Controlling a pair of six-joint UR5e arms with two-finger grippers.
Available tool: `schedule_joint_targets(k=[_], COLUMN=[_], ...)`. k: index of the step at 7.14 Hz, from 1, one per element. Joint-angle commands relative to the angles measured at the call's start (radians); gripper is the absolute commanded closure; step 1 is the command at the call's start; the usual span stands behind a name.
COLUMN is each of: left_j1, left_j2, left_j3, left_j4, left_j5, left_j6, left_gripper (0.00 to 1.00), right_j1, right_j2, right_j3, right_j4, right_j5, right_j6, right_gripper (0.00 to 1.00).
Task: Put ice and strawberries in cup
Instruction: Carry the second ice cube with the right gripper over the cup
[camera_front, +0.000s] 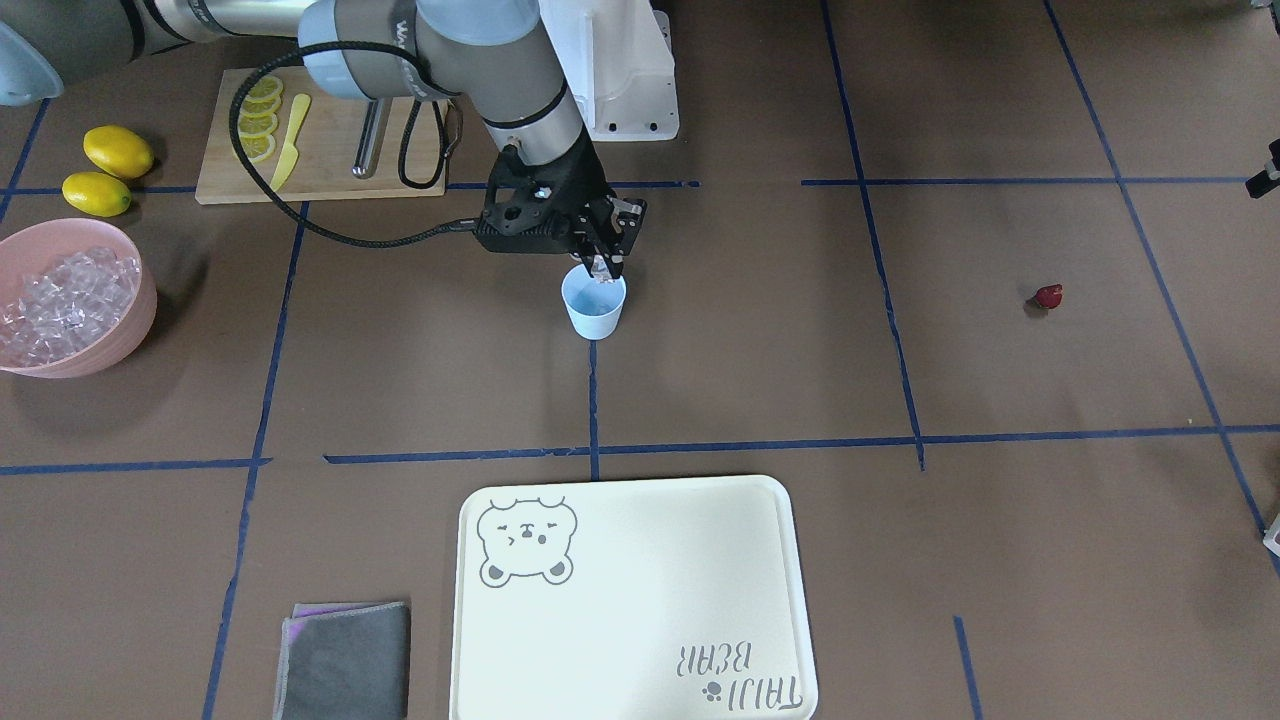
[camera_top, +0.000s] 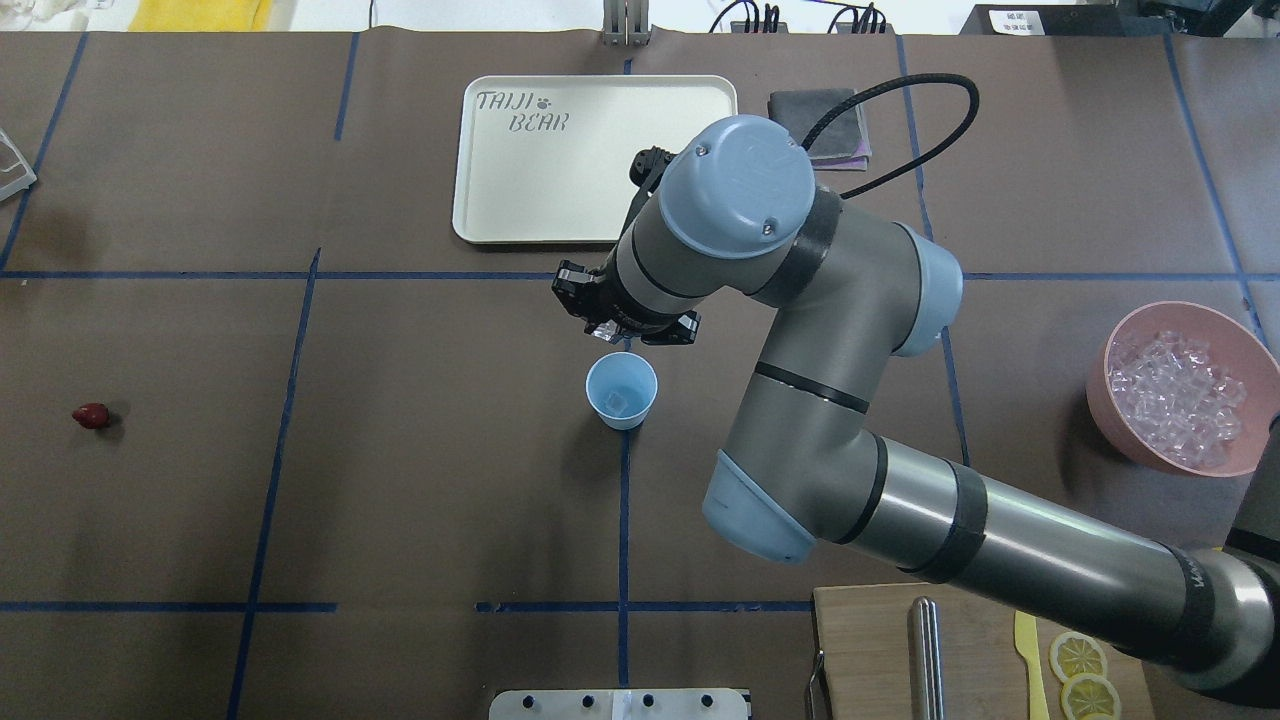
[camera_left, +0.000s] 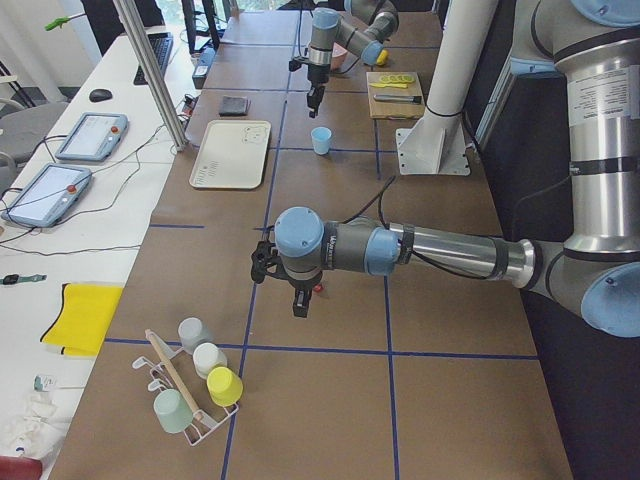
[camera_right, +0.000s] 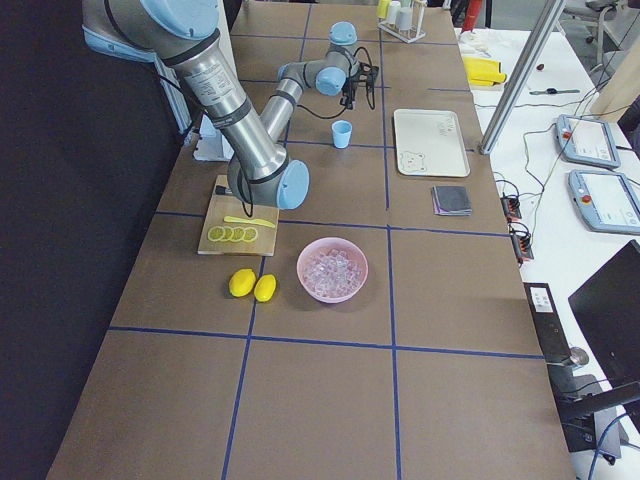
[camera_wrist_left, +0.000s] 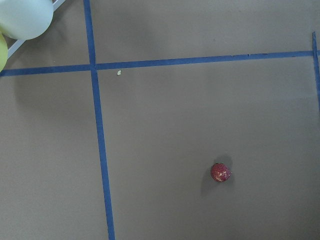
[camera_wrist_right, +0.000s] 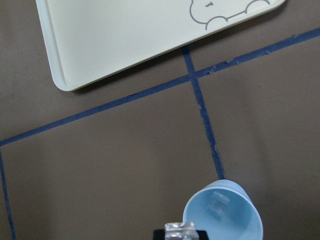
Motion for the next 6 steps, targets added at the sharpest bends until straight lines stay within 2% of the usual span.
schedule_joint_targets(k=[1, 2, 4, 6], left_j1=[0.0, 0.0, 0.0, 0.0], left_j2=[0.0, 0.0, 0.0, 0.0], left_j3=[0.002, 0.002, 0.002, 0.0], left_j4=[0.0, 0.0, -0.001, 0.0], left_j5=[0.0, 0.0, 0.0, 0.0], left_j6=[0.0, 0.0, 0.0, 0.0], left_gripper=[0.0, 0.0, 0.0, 0.0], right_j1=[-0.027, -0.036, -0.044, -0.044], right_j2=[-0.015, -0.017, -0.052, -0.052], right_j3=[-0.04, -0.044, -0.031, -0.031], right_j4=[0.04, 0.04, 0.04, 0.038], right_j5=[-0.009, -0.021, -0.031, -0.029], right_j6=[0.004, 0.002, -0.004, -0.002], right_gripper=[0.95, 0.92, 0.75, 0.28])
